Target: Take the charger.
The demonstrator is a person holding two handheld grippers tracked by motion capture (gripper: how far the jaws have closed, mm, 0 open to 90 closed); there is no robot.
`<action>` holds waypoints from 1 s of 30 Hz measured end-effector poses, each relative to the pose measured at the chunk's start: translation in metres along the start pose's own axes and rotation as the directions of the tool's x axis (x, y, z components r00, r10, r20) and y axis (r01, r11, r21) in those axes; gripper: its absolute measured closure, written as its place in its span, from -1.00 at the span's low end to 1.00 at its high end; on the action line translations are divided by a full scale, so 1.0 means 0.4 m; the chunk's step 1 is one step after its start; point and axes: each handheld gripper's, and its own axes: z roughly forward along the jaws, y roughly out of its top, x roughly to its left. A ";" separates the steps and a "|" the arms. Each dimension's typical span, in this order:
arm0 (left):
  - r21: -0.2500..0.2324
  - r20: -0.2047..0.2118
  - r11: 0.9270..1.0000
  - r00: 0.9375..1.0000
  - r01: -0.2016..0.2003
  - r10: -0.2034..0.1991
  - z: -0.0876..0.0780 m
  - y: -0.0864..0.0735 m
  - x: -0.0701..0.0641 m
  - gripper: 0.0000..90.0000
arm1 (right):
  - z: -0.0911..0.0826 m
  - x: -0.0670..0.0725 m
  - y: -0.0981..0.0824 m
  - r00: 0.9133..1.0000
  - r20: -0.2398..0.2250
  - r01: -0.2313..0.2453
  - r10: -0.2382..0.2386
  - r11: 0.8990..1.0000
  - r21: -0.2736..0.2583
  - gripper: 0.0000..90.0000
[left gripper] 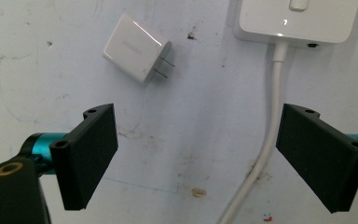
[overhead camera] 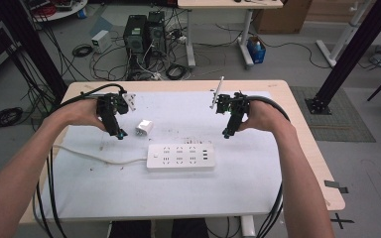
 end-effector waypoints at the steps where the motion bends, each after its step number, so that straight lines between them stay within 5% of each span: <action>1: -0.009 -0.003 1.000 1.000 0.011 -0.011 0.000 0.002 0.002 -0.72 | 0.000 -0.001 0.001 1.000 -0.002 0.009 -0.009 1.000 -0.004 -0.74; 14: -0.047 0.001 0.998 0.999 0.043 -0.043 0.020 0.005 0.000 -0.72 | -0.010 0.004 -0.005 1.000 0.014 -0.012 0.012 1.000 -0.010 -0.73; 19: -0.085 0.007 0.989 0.993 0.121 -0.121 0.034 -0.003 0.001 -0.72 | -0.007 0.007 -0.002 1.000 0.016 -0.011 0.011 1.000 -0.001 -0.73; 22: -0.101 0.017 0.973 0.978 0.207 -0.207 0.057 -0.012 0.008 -0.72 | -0.005 0.007 -0.001 1.000 0.022 -0.014 0.014 1.000 0.004 -0.73; 23: -0.101 0.017 0.973 0.978 0.207 -0.207 0.057 -0.012 0.008 -0.72 | -0.005 0.007 -0.001 1.000 0.022 -0.014 0.014 1.000 0.004 -0.73; 26: -0.124 0.015 0.946 0.954 0.300 -0.300 0.077 -0.020 0.013 -0.72 | -0.005 0.010 0.001 0.999 0.029 -0.021 0.020 1.000 0.002 -0.73; 27: -0.150 0.014 0.914 0.925 0.377 -0.379 0.091 -0.025 0.017 -0.72 | -0.006 0.010 0.002 0.999 0.031 -0.022 0.022 1.000 0.006 -0.74; 28: -0.159 0.013 0.900 0.912 0.406 -0.409 0.098 -0.027 0.019 -0.72 | -0.006 0.010 0.003 0.999 0.034 -0.022 0.021 1.000 0.005 -0.73; 29: -0.159 0.013 0.900 0.912 0.406 -0.409 0.098 -0.027 0.019 -0.72 | -0.005 0.010 0.003 0.999 0.036 -0.015 0.015 1.000 0.002 -0.73; 30: -0.164 0.003 0.873 0.885 0.460 -0.466 0.111 -0.029 0.023 -0.72 | -0.005 0.011 0.004 0.999 0.037 -0.020 0.020 1.000 0.003 -0.74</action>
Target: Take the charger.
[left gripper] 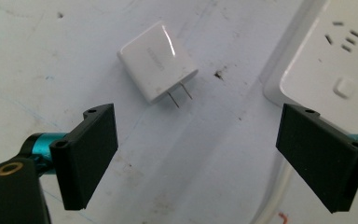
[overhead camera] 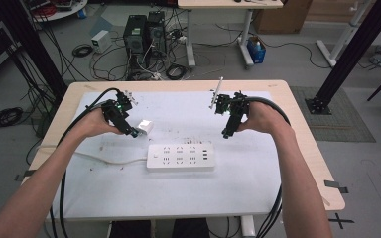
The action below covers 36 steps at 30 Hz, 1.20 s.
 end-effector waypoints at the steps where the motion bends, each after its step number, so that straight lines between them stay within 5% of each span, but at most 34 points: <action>1: 0.000 0.000 1.000 1.000 0.000 0.000 0.000 0.000 0.000 -0.72 | -0.001 0.000 0.001 1.000 -0.001 0.000 0.000 1.000 0.000 -0.73; 4: -0.008 -0.025 0.997 0.997 0.072 -0.072 0.021 0.001 0.002 -0.72 | -0.001 0.001 0.002 1.000 0.002 -0.004 0.004 1.000 0.001 -0.73; 5: -0.034 -0.037 0.992 0.991 0.124 -0.125 0.035 0.002 0.001 -0.72 | 0.000 0.002 0.003 1.000 0.003 -0.010 0.010 1.000 0.001 -0.73; 7: -0.046 -0.043 0.989 0.988 0.144 -0.146 0.040 0.004 0.000 -0.72 | 0.002 0.002 0.004 1.000 0.003 -0.008 0.008 1.000 0.006 -0.73; 12: -0.102 -0.059 0.962 0.964 0.254 -0.261 0.067 0.010 -0.001 -0.72 | 0.005 0.004 0.005 1.000 0.008 -0.006 0.006 1.000 0.006 -0.73; 18: -0.152 -0.089 0.930 0.933 0.334 -0.350 0.100 0.012 -0.008 -0.72 | 0.003 0.010 0.007 1.000 0.009 -0.004 0.004 1.000 0.007 -0.73; 20: -0.161 -0.106 0.925 0.925 0.345 -0.364 0.107 0.015 -0.010 -0.72 | 0.002 0.011 0.007 1.000 0.011 -0.007 0.007 1.000 0.007 -0.73; 23: -0.159 -0.120 0.923 0.921 0.349 -0.369 0.114 0.017 -0.014 -0.72 | 0.001 0.011 0.007 1.000 0.010 -0.002 0.002 1.000 0.006 -0.74; 25: -0.163 -0.138 0.917 0.912 0.364 -0.386 0.121 0.019 -0.017 -0.72 | 0.001 0.012 0.007 1.000 0.012 0.001 -0.001 1.000 0.005 -0.73; 28: -0.154 -0.170 0.924 0.911 0.351 -0.375 0.132 0.022 -0.019 -0.72 | 0.002 0.013 0.007 1.000 0.014 -0.003 0.003 1.000 0.008 -0.73; 32: -0.158 -0.188 0.920 0.903 0.360 -0.386 0.142 0.023 -0.020 -0.72 | 0.005 0.015 0.006 1.000 0.014 -0.005 0.005 1.000 0.008 -0.73; 36: -0.149 -0.176 0.919 0.905 0.364 -0.387 0.154 0.026 -0.021 -0.72 | 0.009 0.017 0.006 1.000 0.011 0.001 -0.001 1.000 0.010 -0.73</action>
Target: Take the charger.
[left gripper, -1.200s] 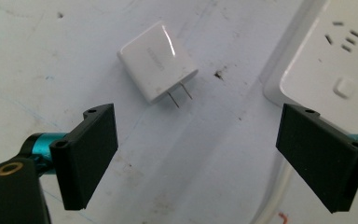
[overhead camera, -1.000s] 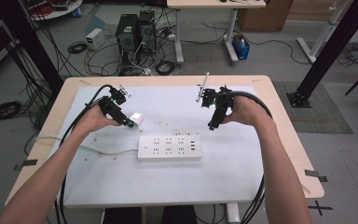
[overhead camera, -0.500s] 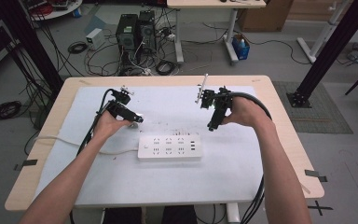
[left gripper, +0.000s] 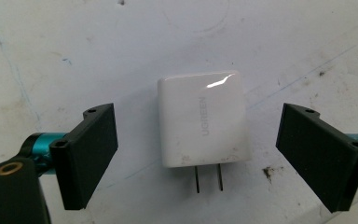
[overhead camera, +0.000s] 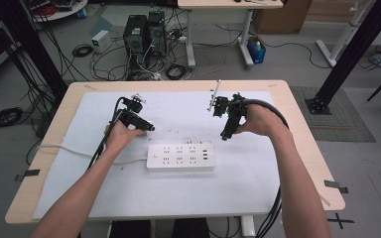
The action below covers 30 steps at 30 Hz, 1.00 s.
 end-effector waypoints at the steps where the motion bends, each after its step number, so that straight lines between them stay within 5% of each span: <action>1: 0.002 0.000 1.000 1.000 0.001 -0.001 0.003 0.000 -0.002 -0.72 | 0.001 0.001 0.000 1.000 -0.001 0.000 0.000 1.000 0.001 -0.73; 15: 0.005 0.015 1.000 1.000 0.011 -0.012 0.024 -0.002 -0.006 -0.72 | -0.002 0.001 -0.006 1.000 0.009 -0.008 0.008 1.000 -0.005 -0.73; 30: 0.014 0.006 1.000 1.000 -0.006 0.006 0.031 -0.003 -0.008 -0.40 | -0.002 0.001 -0.009 1.000 0.020 -0.009 0.009 1.000 0.000 -0.73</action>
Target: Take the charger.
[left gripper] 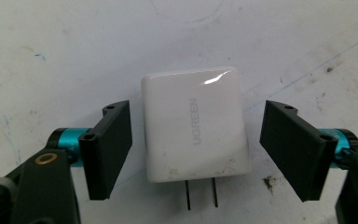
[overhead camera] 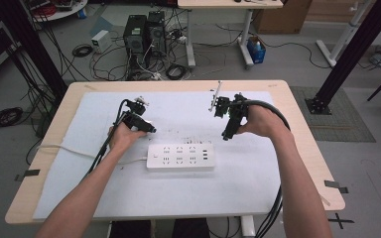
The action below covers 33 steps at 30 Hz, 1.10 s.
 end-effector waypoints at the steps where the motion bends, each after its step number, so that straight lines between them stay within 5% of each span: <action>1: -0.007 -0.002 1.000 1.000 0.001 -0.001 -0.001 0.000 0.000 -0.37 | 0.001 0.000 0.000 1.000 -0.001 0.002 -0.002 1.000 0.000 -0.73; 33: 0.003 0.018 1.000 1.000 -0.003 0.003 0.001 -0.001 0.010 -0.06 | -0.001 0.005 0.001 1.000 -0.003 -0.001 0.001 1.000 0.009 -0.73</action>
